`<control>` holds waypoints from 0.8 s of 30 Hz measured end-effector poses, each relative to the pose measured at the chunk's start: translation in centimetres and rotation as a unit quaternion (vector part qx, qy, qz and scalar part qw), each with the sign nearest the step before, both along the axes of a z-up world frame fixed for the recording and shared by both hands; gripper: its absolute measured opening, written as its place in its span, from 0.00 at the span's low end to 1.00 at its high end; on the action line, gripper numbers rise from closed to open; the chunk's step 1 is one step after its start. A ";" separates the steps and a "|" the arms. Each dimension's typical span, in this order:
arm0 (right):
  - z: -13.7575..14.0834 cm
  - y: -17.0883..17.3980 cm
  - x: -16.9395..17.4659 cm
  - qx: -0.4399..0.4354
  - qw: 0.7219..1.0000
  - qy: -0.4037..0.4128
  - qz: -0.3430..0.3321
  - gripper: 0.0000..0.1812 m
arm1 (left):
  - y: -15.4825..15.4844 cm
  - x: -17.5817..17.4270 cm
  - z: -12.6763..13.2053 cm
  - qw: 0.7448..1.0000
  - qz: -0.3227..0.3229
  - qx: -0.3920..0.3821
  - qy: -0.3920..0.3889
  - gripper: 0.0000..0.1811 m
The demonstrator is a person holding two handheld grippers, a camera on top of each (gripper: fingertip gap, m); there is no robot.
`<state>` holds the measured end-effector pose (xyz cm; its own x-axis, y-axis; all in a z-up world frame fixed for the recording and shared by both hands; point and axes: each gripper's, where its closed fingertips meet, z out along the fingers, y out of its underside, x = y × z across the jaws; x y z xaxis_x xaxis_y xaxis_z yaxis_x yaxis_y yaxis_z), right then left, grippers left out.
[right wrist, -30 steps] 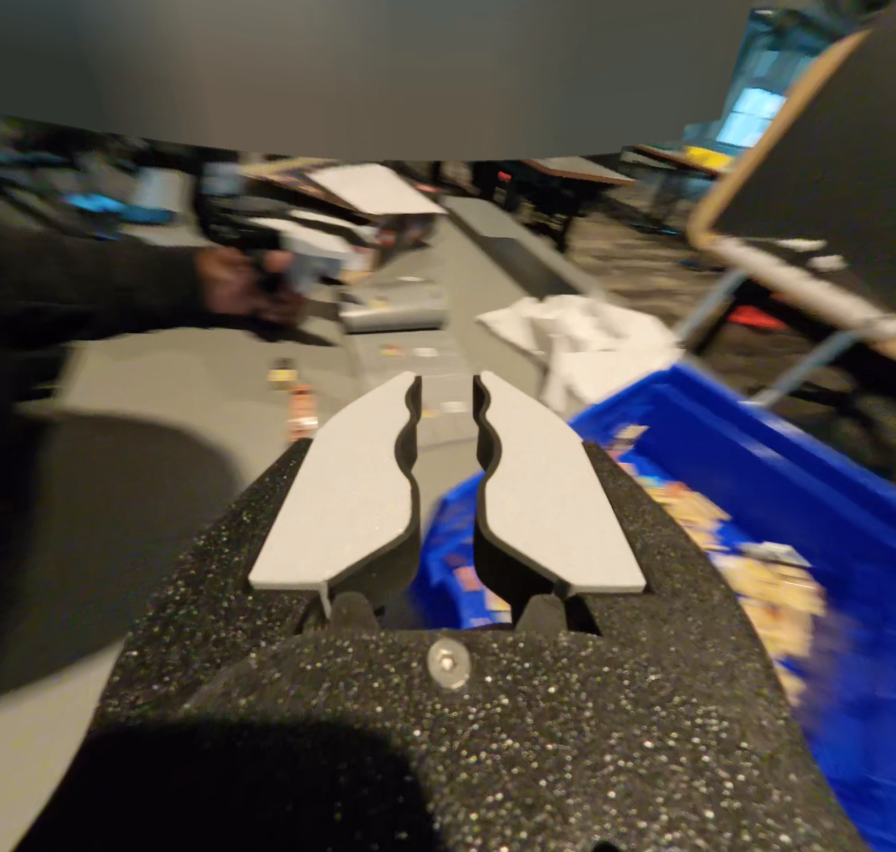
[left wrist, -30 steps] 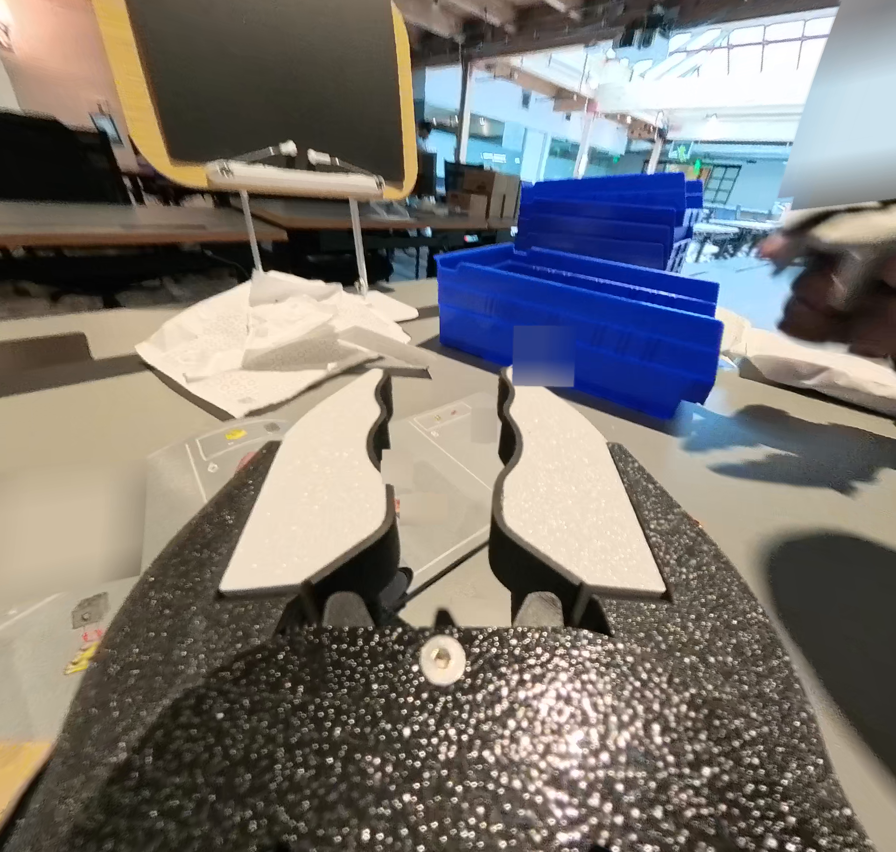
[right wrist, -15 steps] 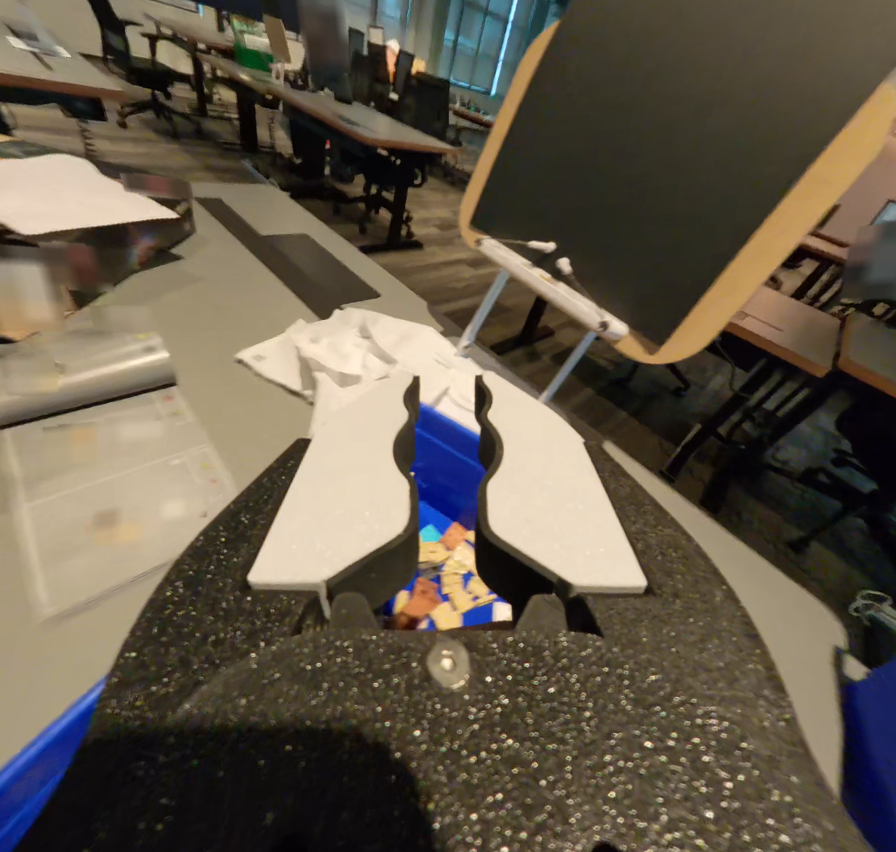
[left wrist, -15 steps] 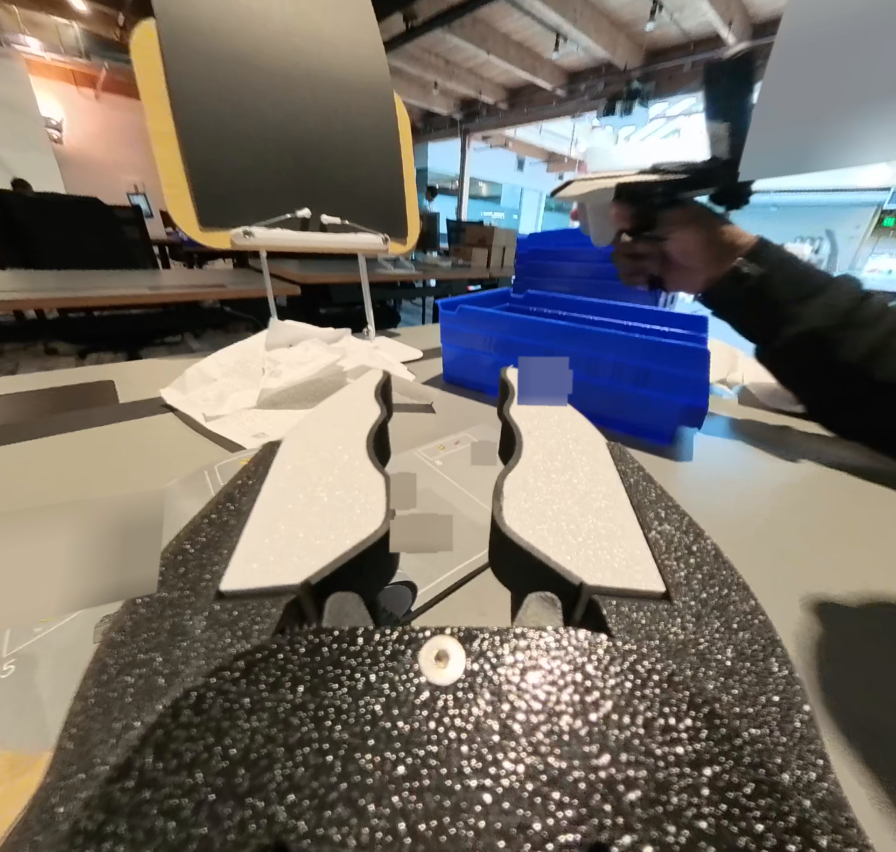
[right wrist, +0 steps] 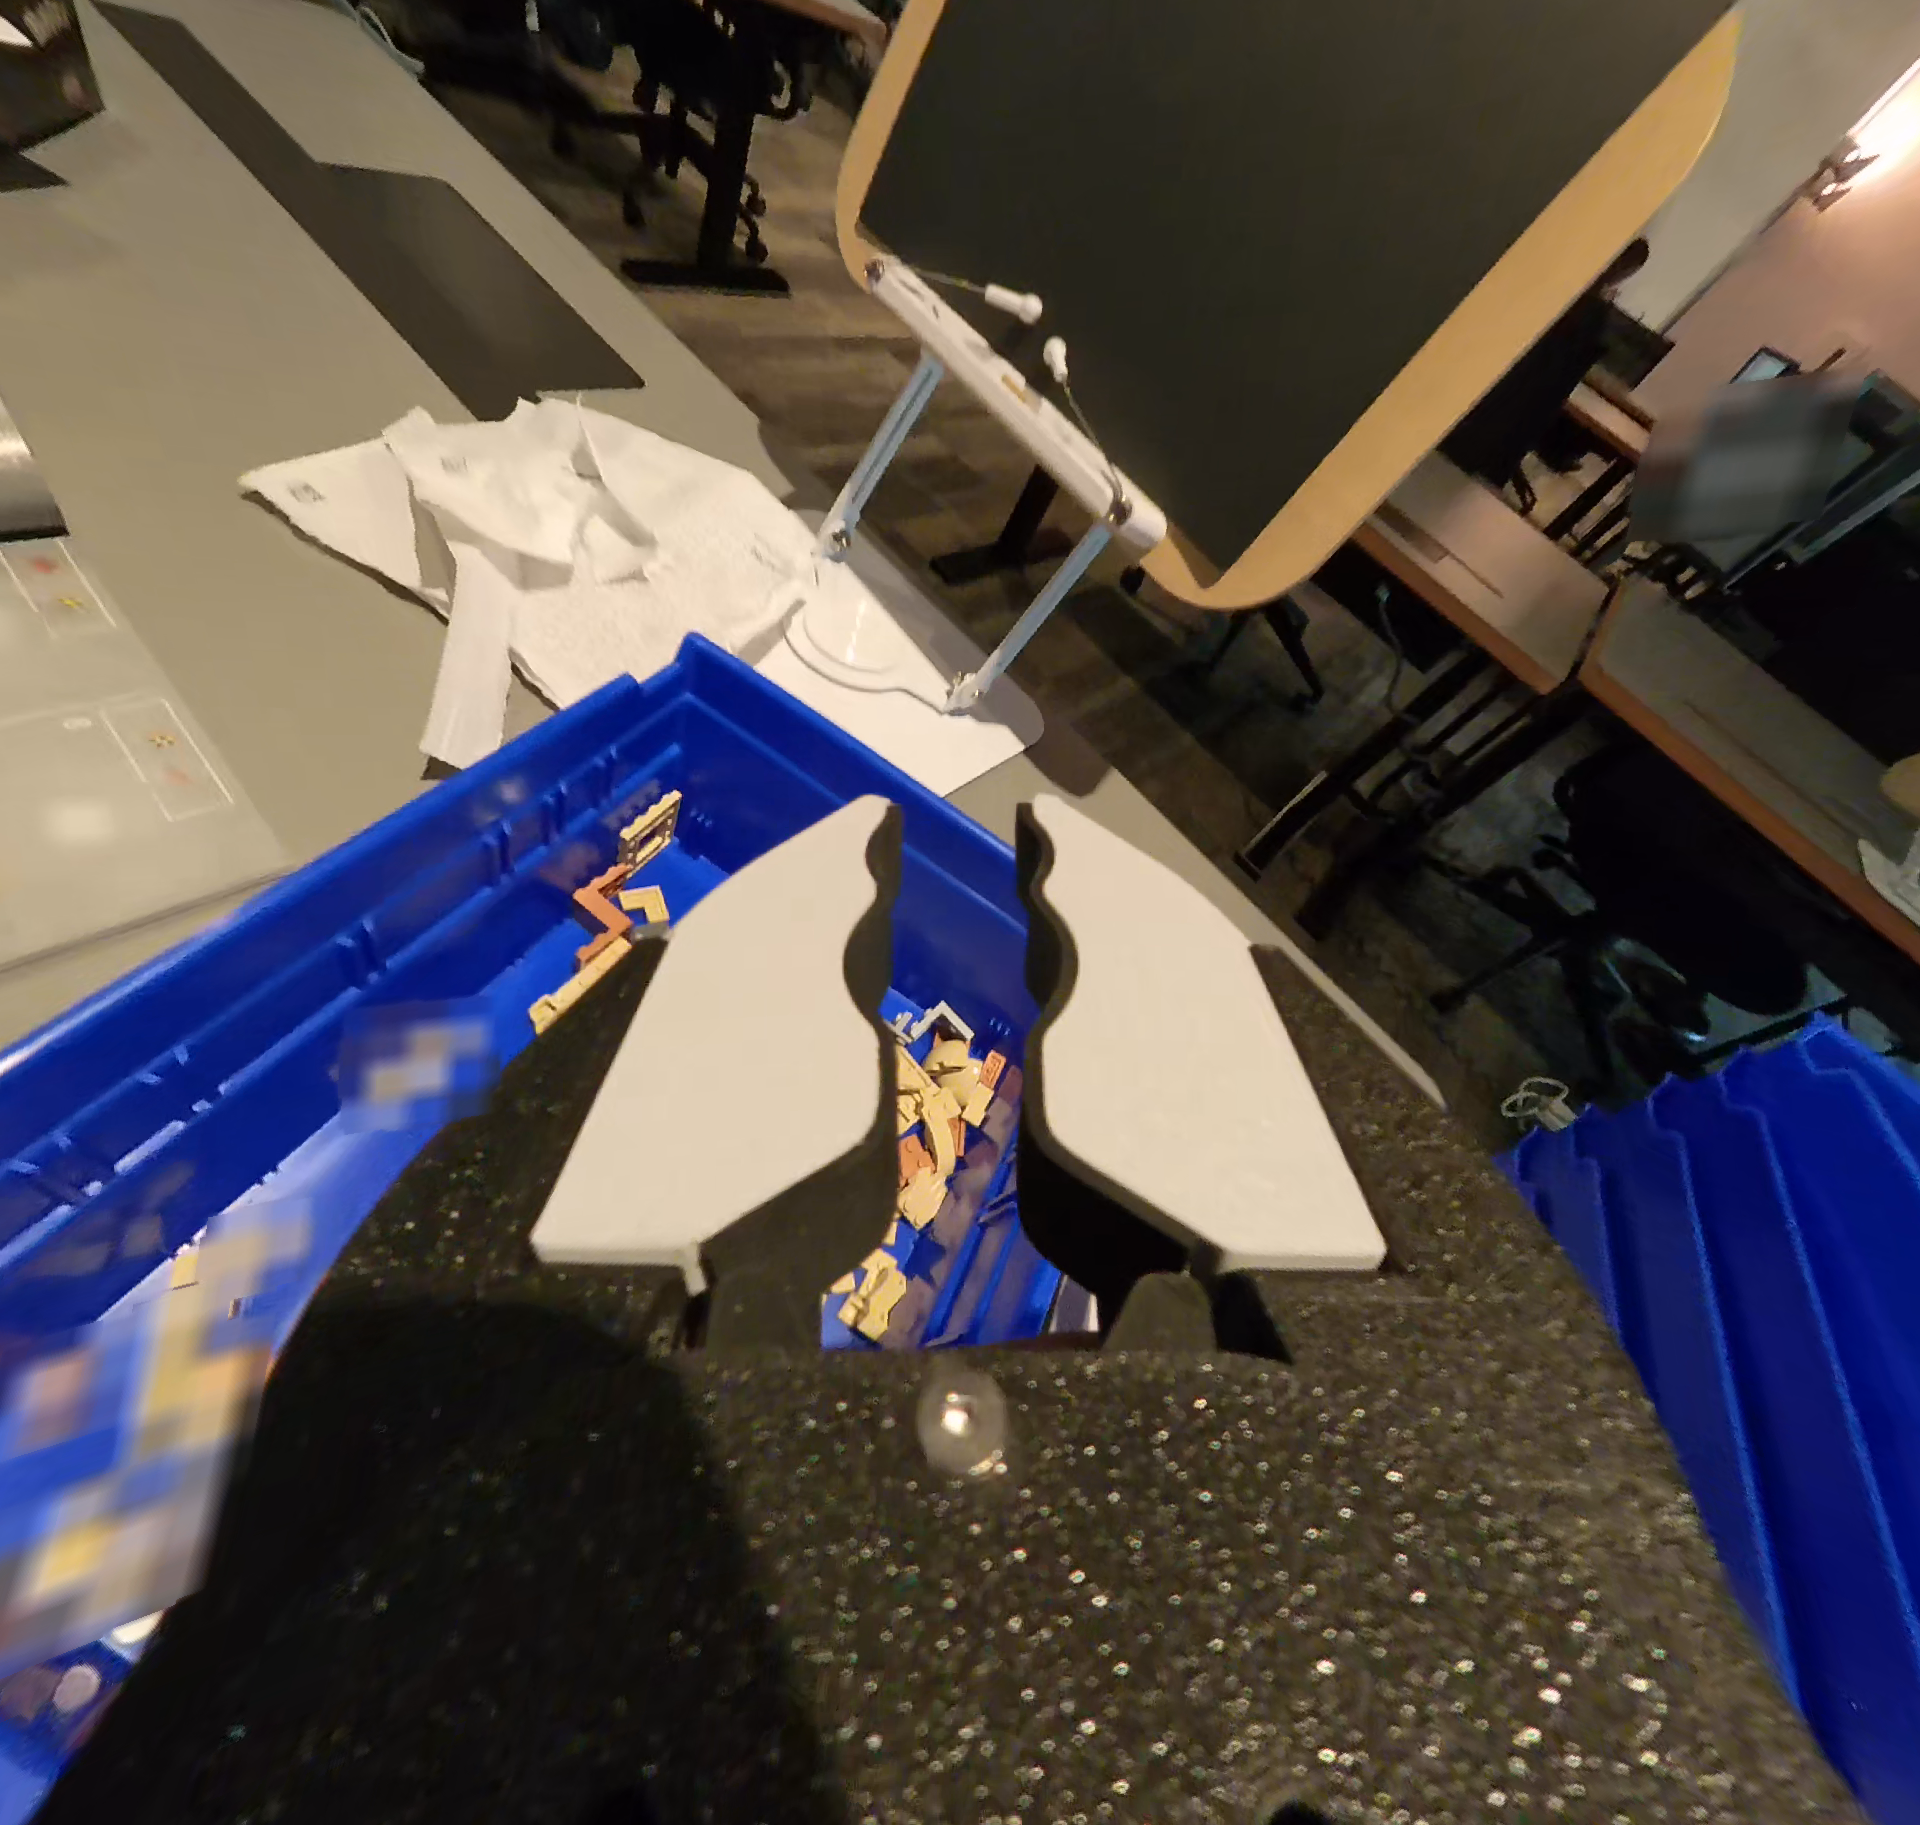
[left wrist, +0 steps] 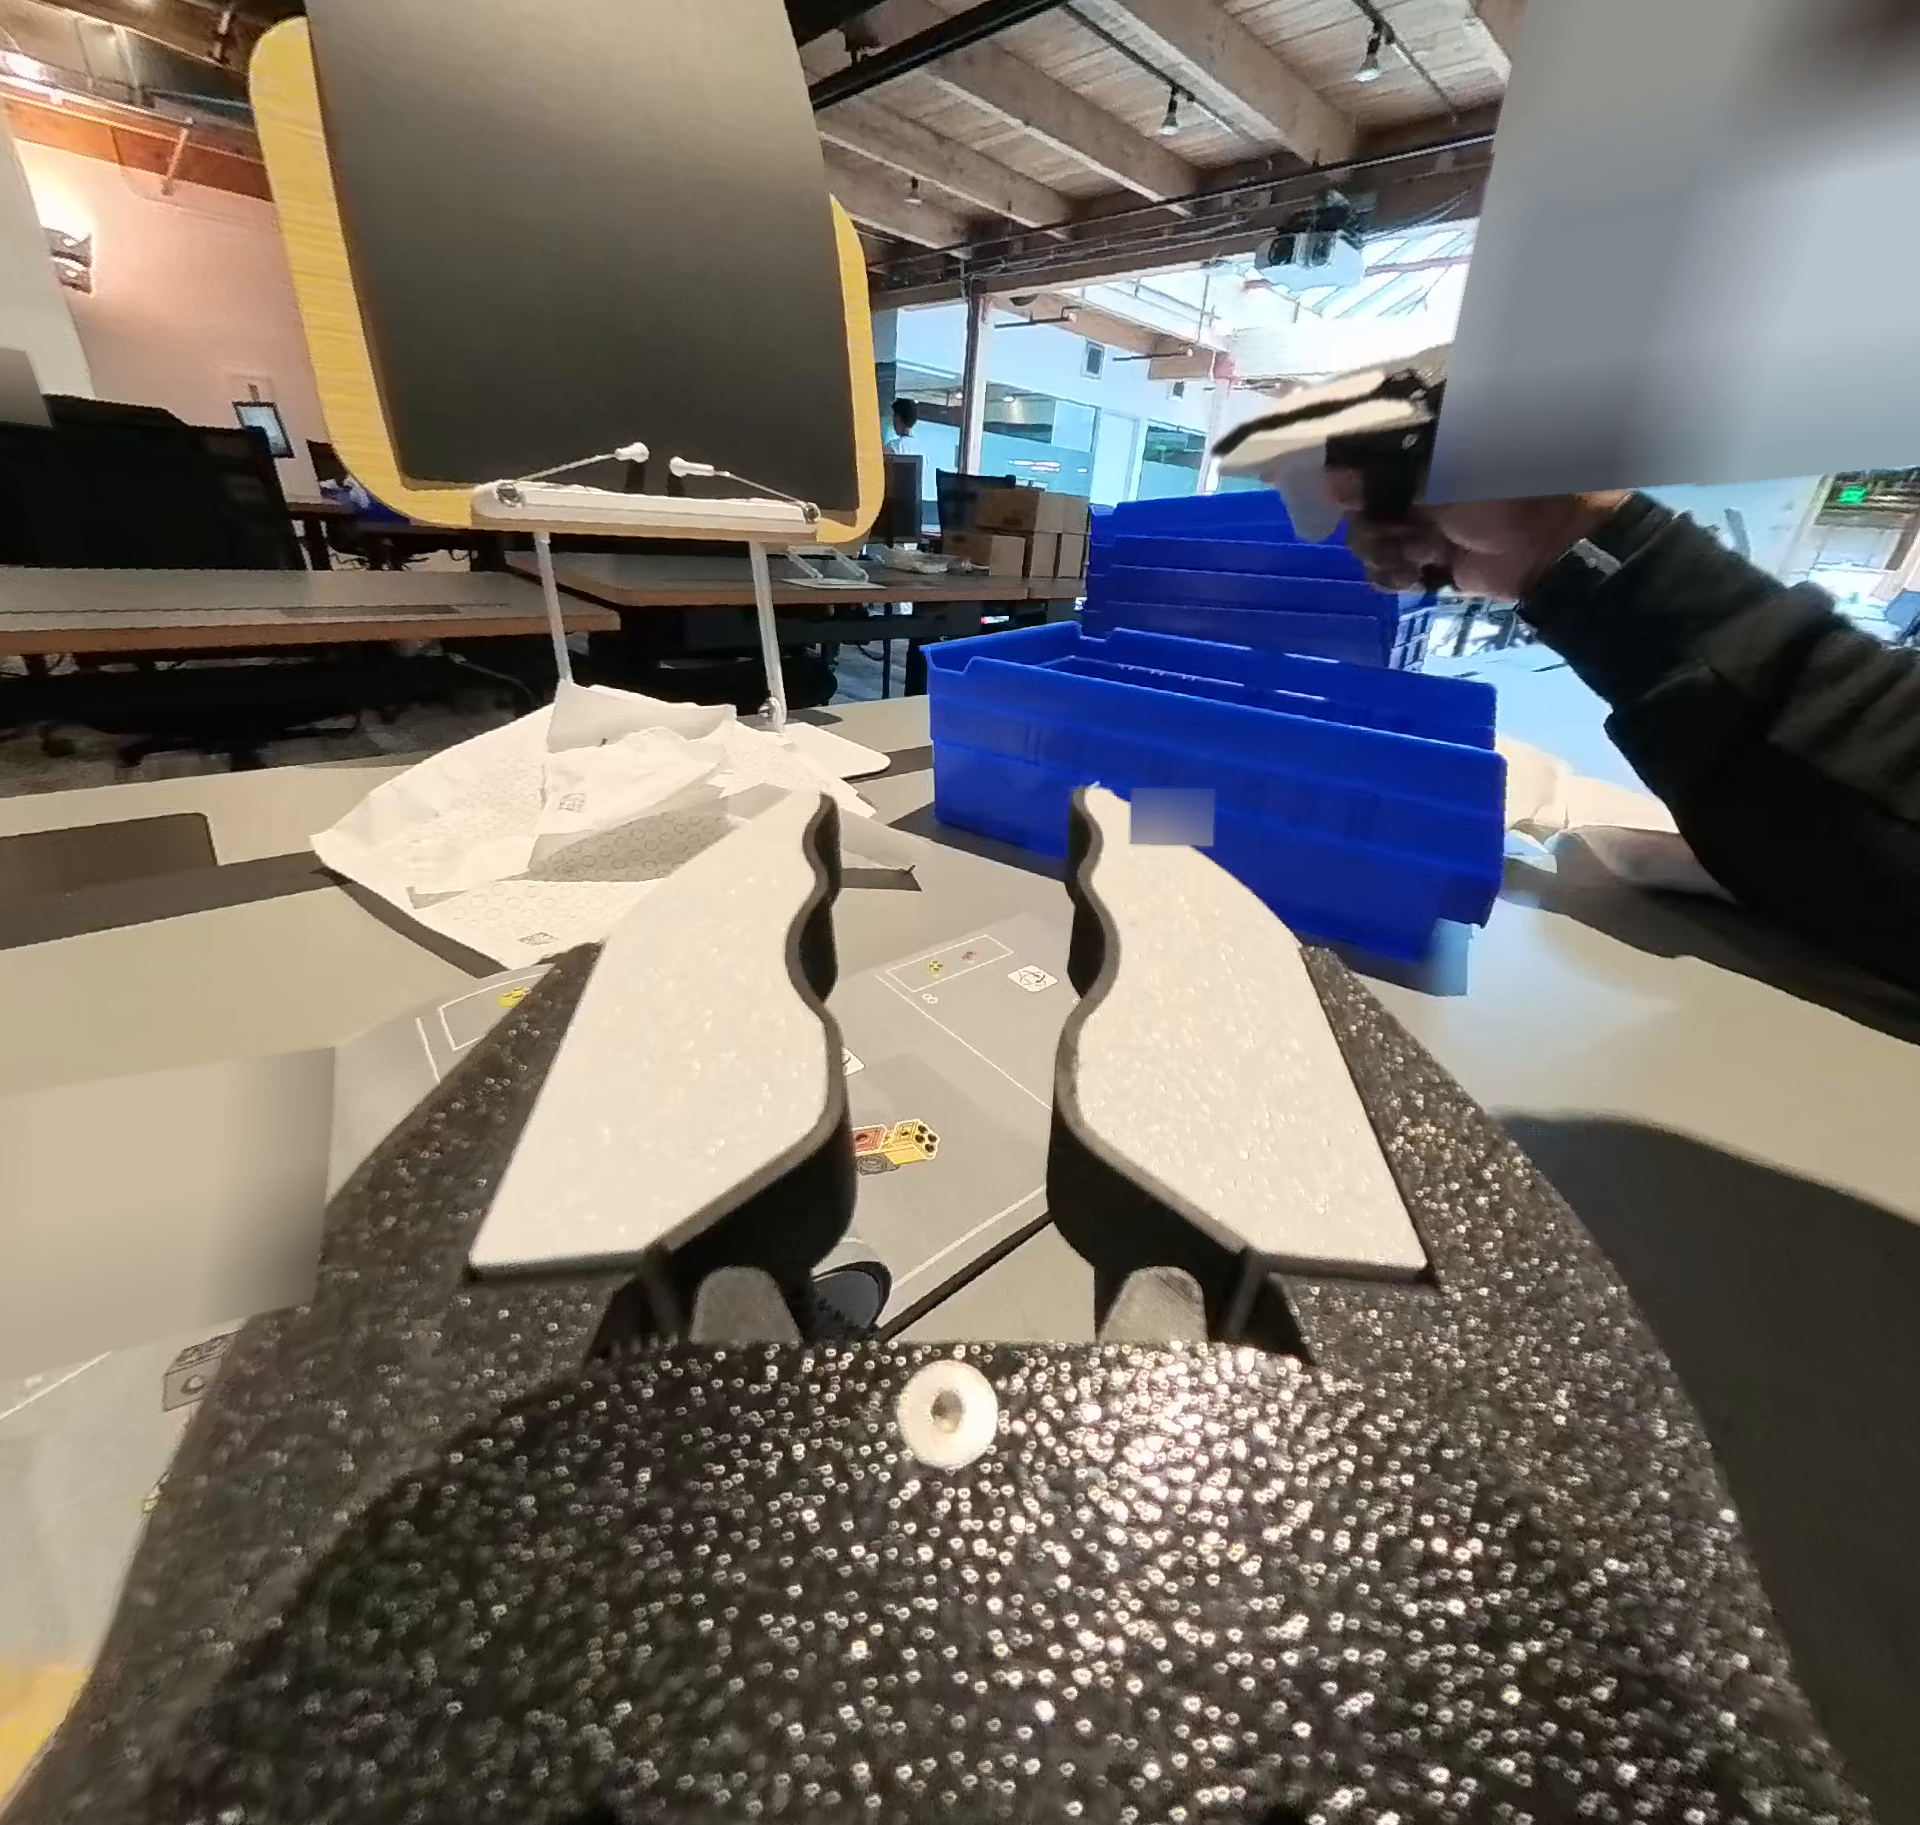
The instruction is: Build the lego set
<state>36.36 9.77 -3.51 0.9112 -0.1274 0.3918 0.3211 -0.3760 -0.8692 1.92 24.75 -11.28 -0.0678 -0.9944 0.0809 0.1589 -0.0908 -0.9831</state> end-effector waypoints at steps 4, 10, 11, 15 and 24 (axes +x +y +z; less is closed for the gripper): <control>-1.0 0.2 0.2 -0.012 1.000 0.010 0.003 0.11 | 0.0 0.0 0.0 1.000 -0.005 -0.003 0.001 0.23; -3.3 1.2 -0.4 -0.038 0.999 0.029 0.027 0.11 | -0.4 0.2 -0.2 1.000 -0.011 0.009 0.008 0.22; -3.6 1.4 -0.6 -0.041 0.998 0.032 0.032 0.11 | -0.5 0.3 -0.2 1.000 -0.010 0.013 0.009 0.22; -4.7 1.8 -0.6 -0.055 0.997 0.033 0.037 0.11 | -1.0 0.5 -0.3 0.999 -0.008 0.036 0.015 0.22; -6.2 1.8 0.4 -0.054 0.997 0.049 0.036 0.11 | -1.1 0.6 -0.4 0.999 -0.016 0.034 0.020 0.21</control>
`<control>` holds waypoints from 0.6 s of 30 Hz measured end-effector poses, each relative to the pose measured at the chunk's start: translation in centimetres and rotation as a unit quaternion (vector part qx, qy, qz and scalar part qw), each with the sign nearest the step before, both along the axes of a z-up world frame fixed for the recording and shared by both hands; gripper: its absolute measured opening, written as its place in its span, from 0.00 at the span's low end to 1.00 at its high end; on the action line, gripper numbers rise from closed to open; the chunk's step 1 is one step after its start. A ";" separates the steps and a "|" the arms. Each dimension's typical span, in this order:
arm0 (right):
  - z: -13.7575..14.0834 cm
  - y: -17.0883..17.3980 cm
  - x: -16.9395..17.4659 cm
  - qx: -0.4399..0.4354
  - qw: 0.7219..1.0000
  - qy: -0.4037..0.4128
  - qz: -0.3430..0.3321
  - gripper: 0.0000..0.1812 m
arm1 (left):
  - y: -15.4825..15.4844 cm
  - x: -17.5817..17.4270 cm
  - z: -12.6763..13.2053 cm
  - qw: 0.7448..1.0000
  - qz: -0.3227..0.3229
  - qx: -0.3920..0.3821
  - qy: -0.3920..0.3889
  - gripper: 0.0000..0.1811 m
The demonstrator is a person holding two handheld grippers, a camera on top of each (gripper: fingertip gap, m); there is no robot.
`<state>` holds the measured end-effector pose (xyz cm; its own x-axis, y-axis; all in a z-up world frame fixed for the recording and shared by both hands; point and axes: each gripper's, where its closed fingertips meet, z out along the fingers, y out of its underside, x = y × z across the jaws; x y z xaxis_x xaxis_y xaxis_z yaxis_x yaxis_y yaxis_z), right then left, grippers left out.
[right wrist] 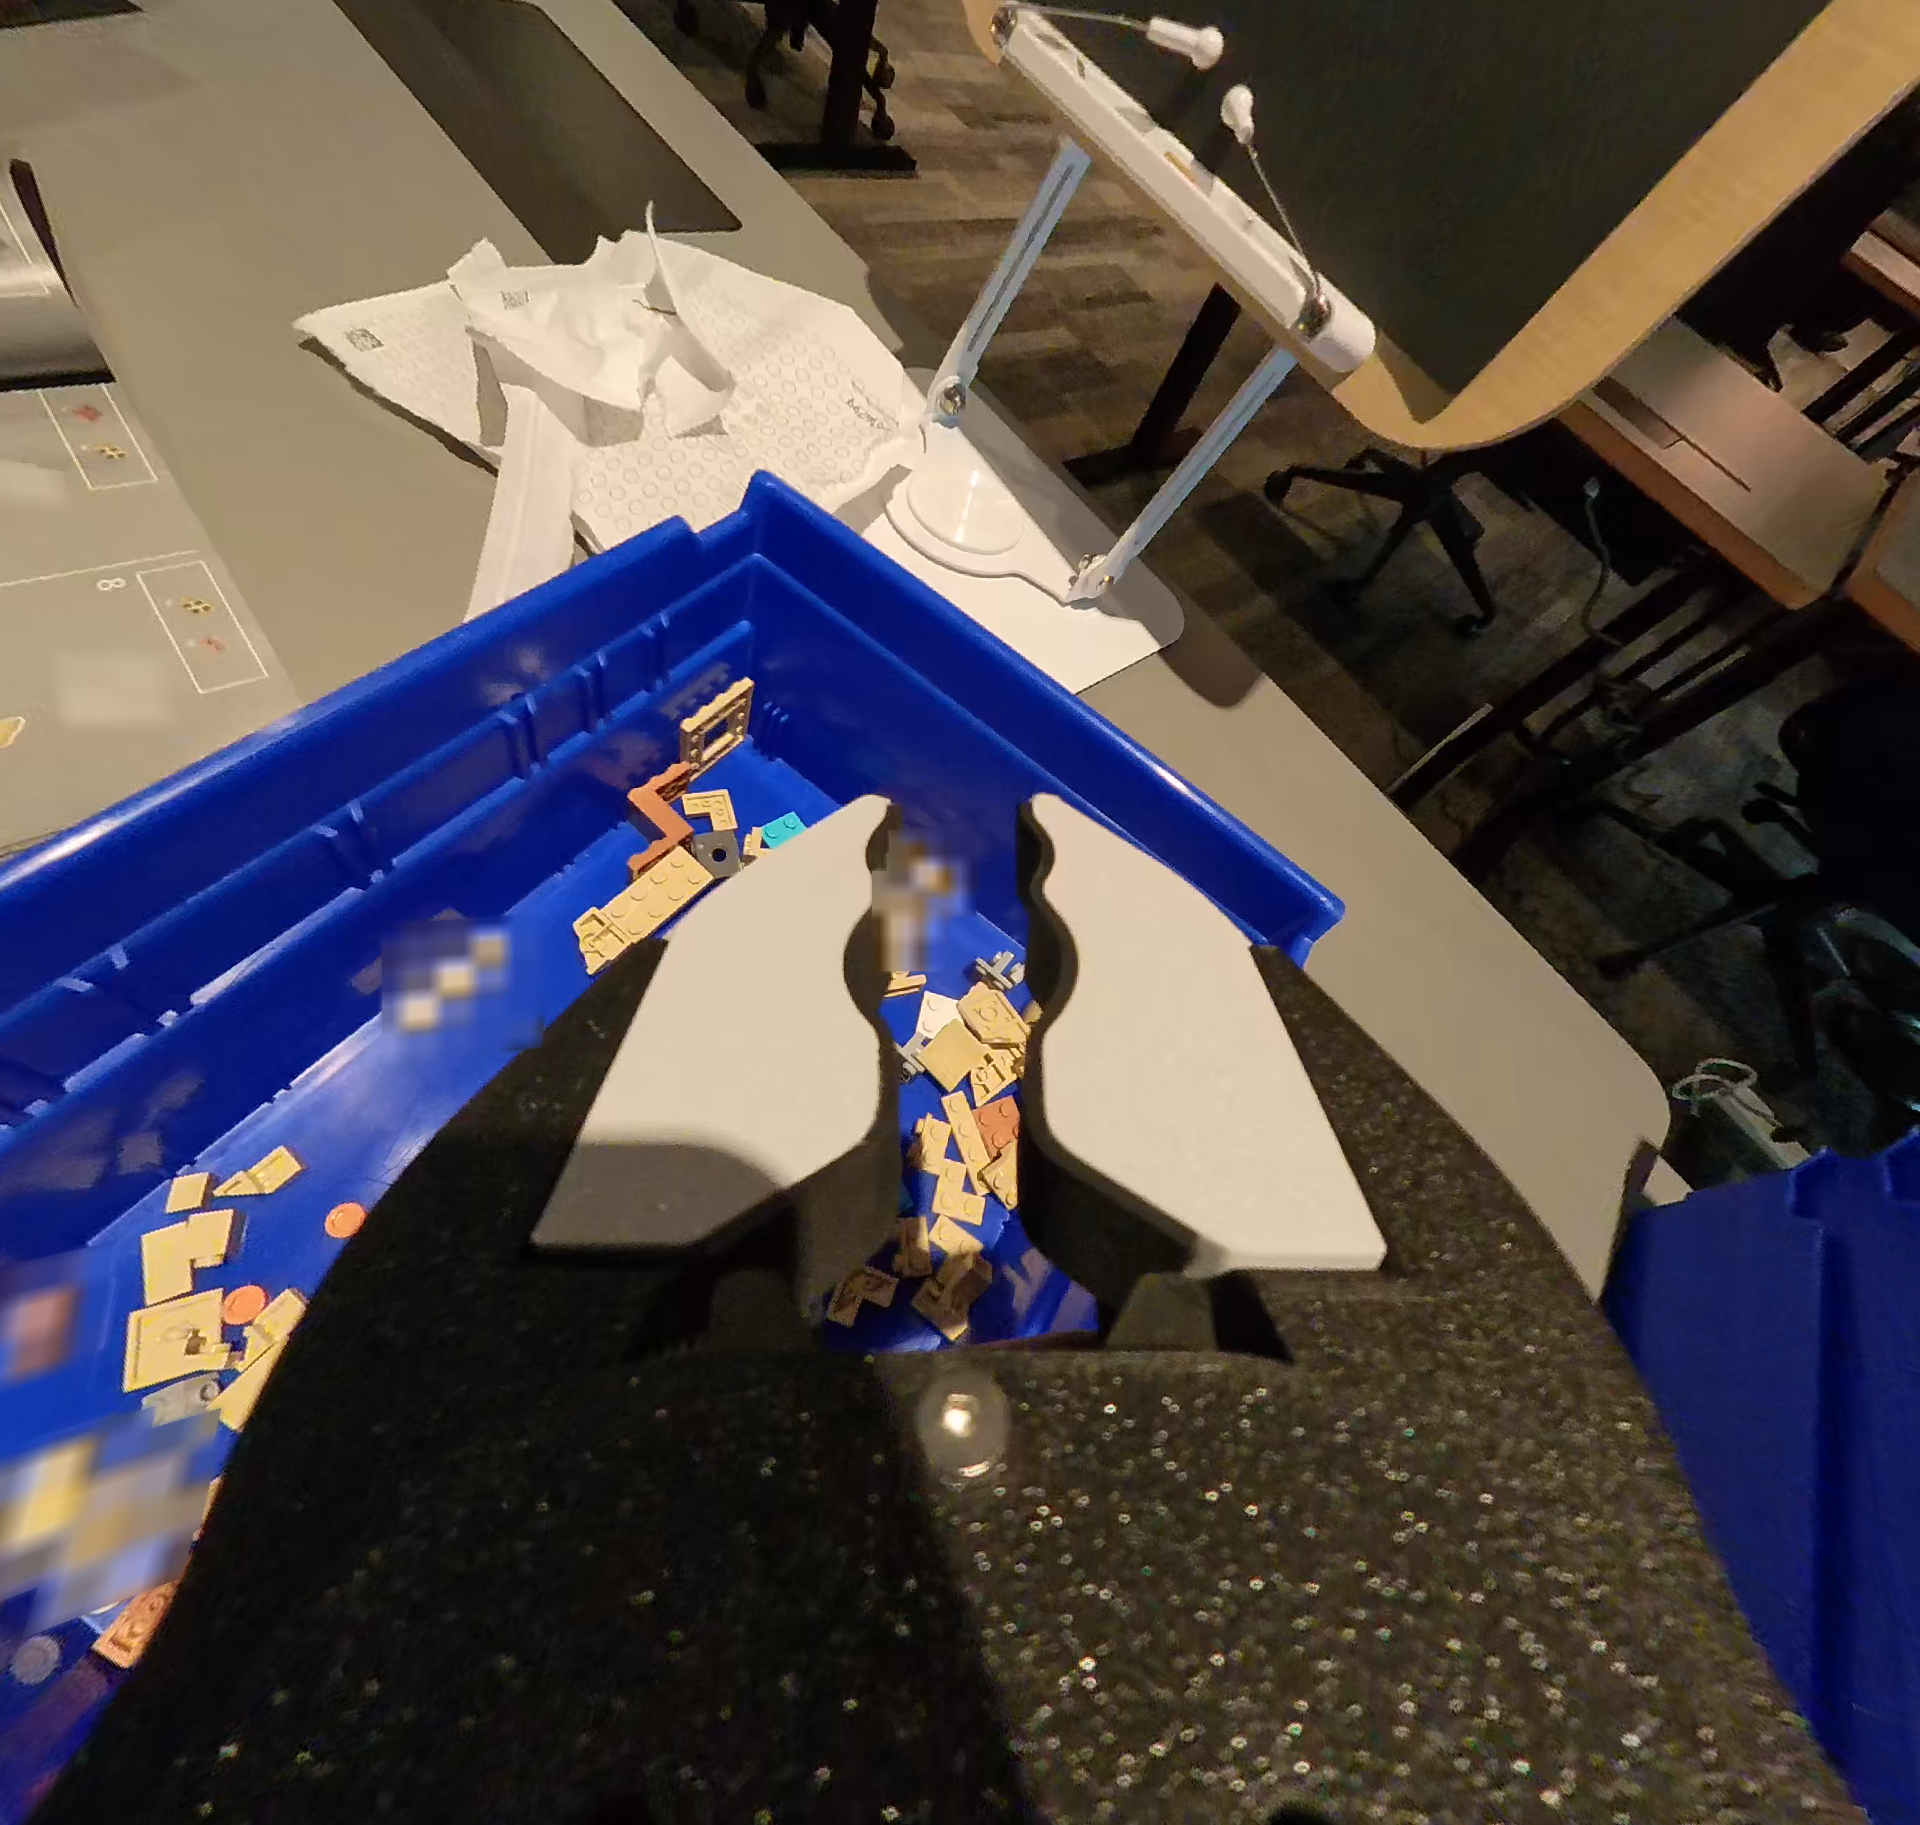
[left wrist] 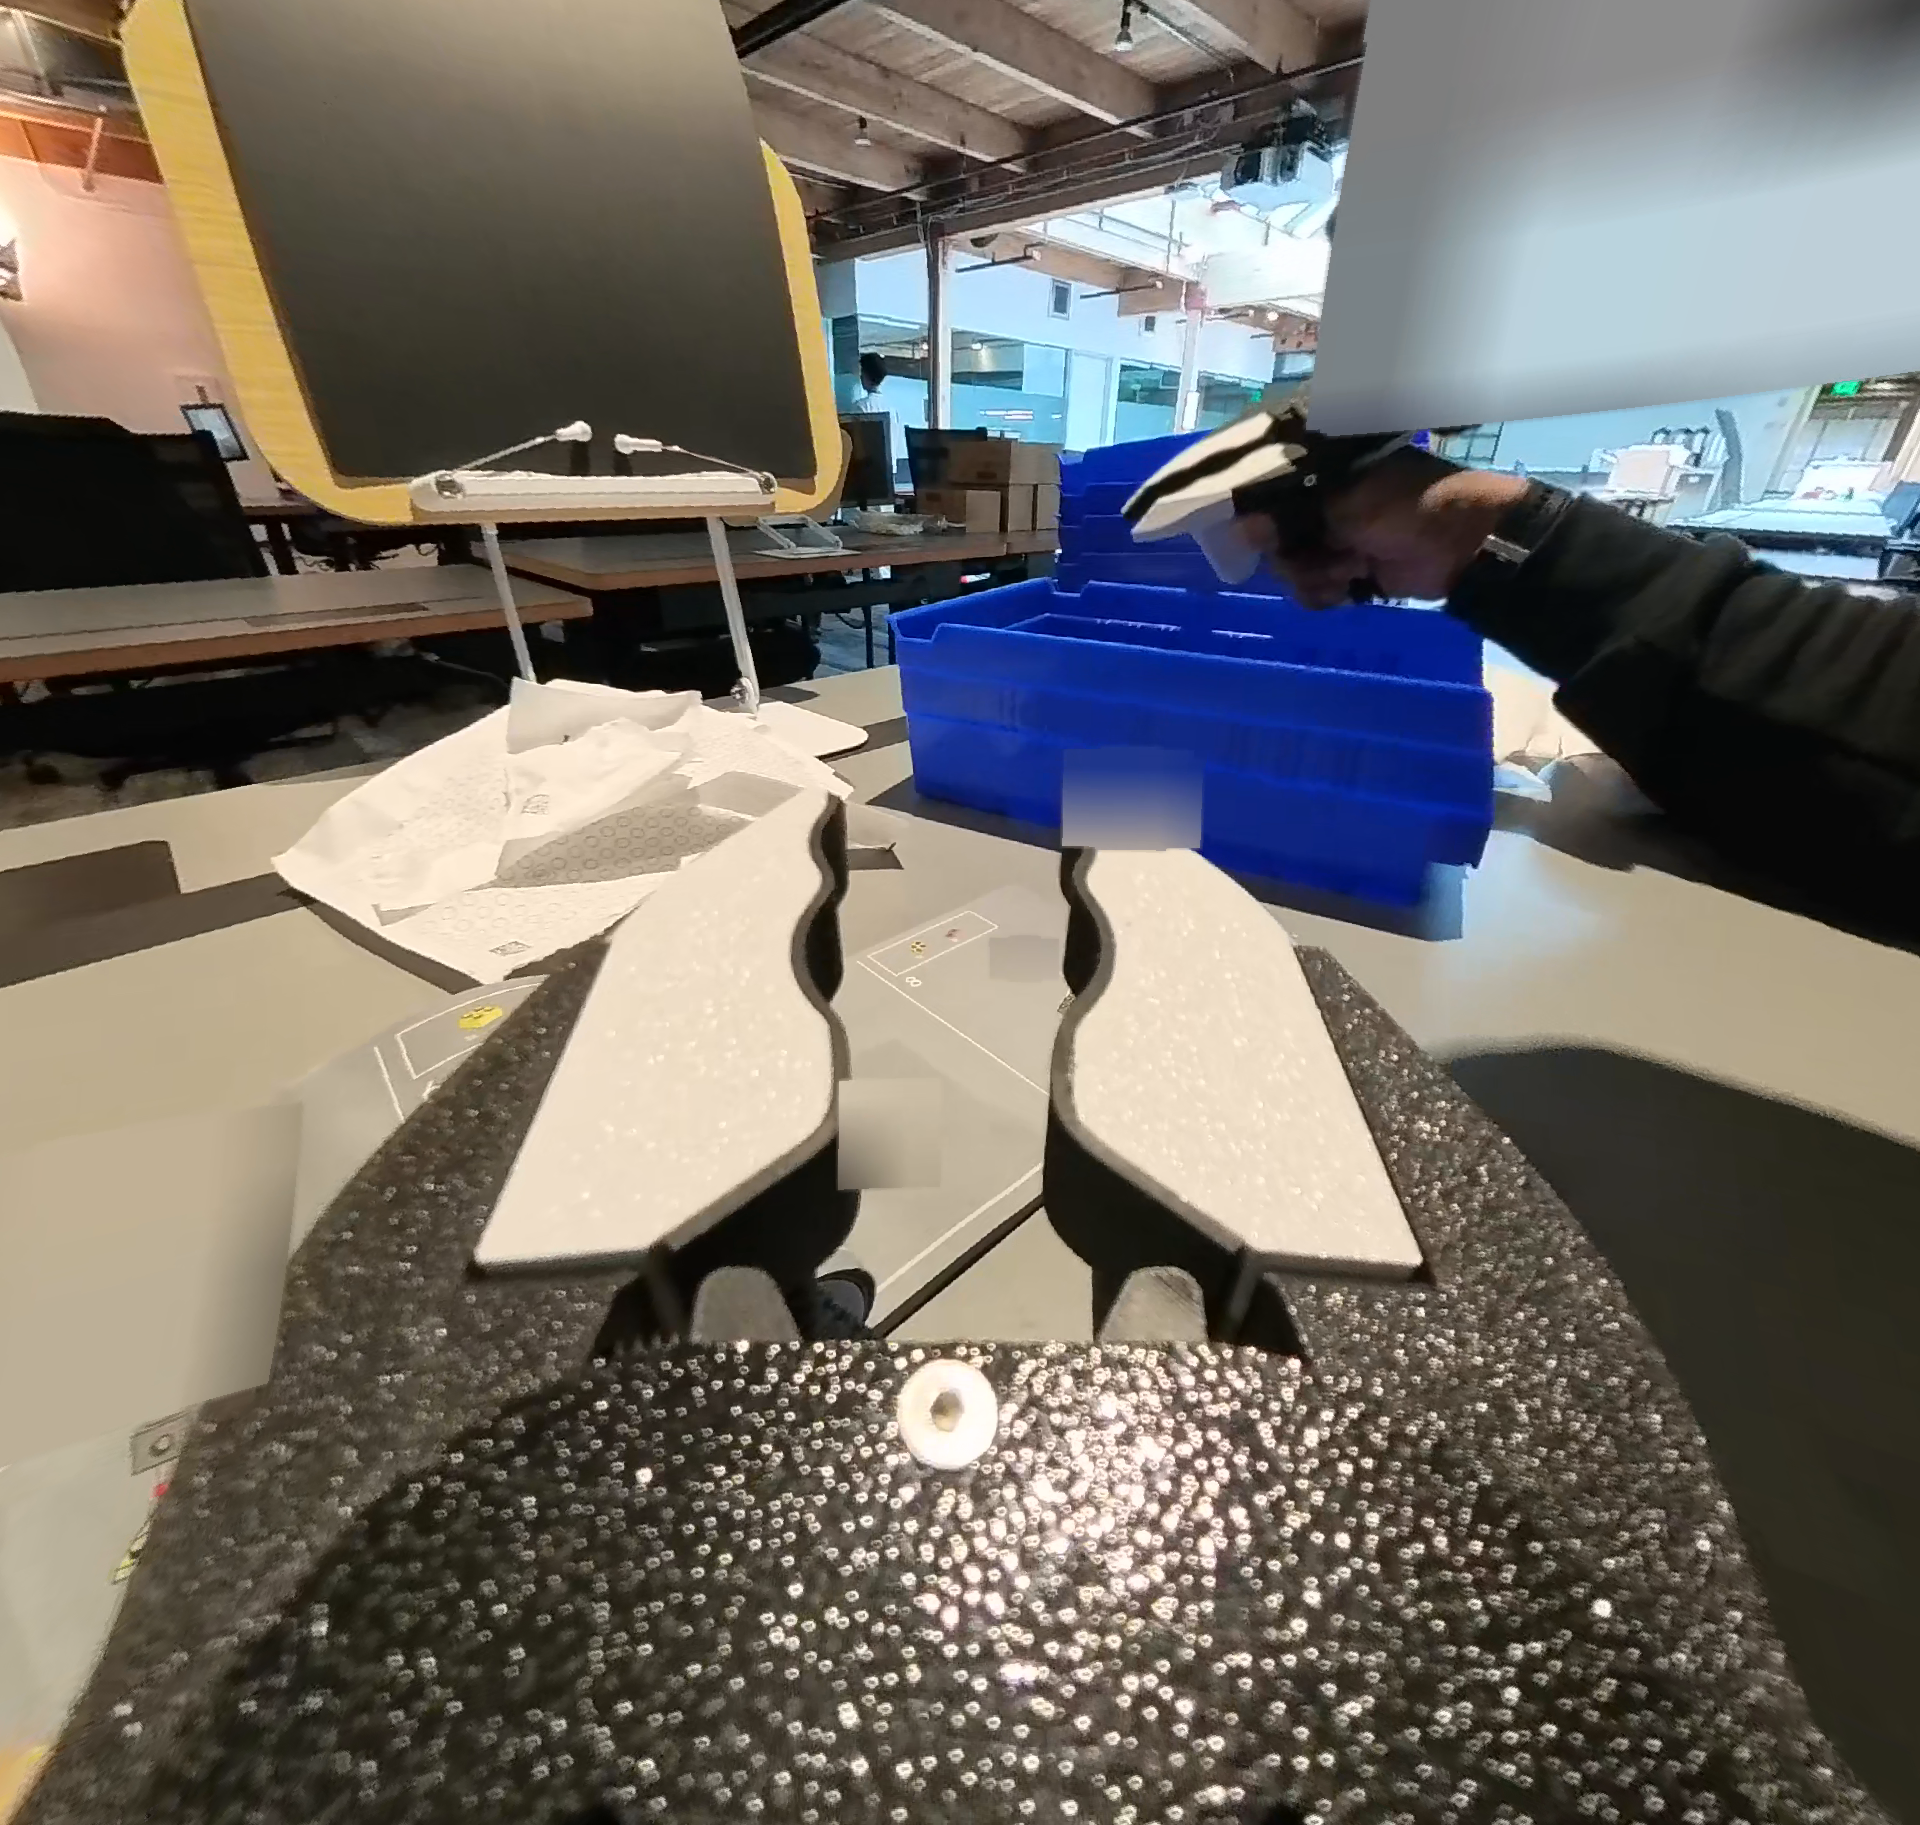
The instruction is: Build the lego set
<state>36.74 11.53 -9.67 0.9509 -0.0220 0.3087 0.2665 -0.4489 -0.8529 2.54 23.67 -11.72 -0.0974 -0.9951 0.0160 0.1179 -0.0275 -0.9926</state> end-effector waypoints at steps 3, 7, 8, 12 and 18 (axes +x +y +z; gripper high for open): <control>0.3 0.0 -0.1 0.008 1.000 0.005 0.005 0.11 | -0.3 0.1 -0.1 1.000 -0.006 0.006 0.004 0.21; 0.2 -0.1 -0.2 0.009 1.000 0.014 0.010 0.11 | -0.3 0.1 -0.1 1.000 -0.009 0.005 0.003 0.21; 0.2 0.0 -0.3 0.012 1.000 0.018 0.012 0.11 | -0.3 0.0 0.0 1.000 -0.010 0.004 0.001 0.21; -0.3 0.1 -0.4 0.006 1.000 0.024 0.015 0.11 | -0.4 -0.1 0.0 1.000 -0.012 0.007 -0.002 0.21; -1.0 0.2 -0.7 -0.014 1.000 0.011 0.020 0.11 | -1.1 0.2 -0.3 0.999 -0.009 0.040 0.009 0.21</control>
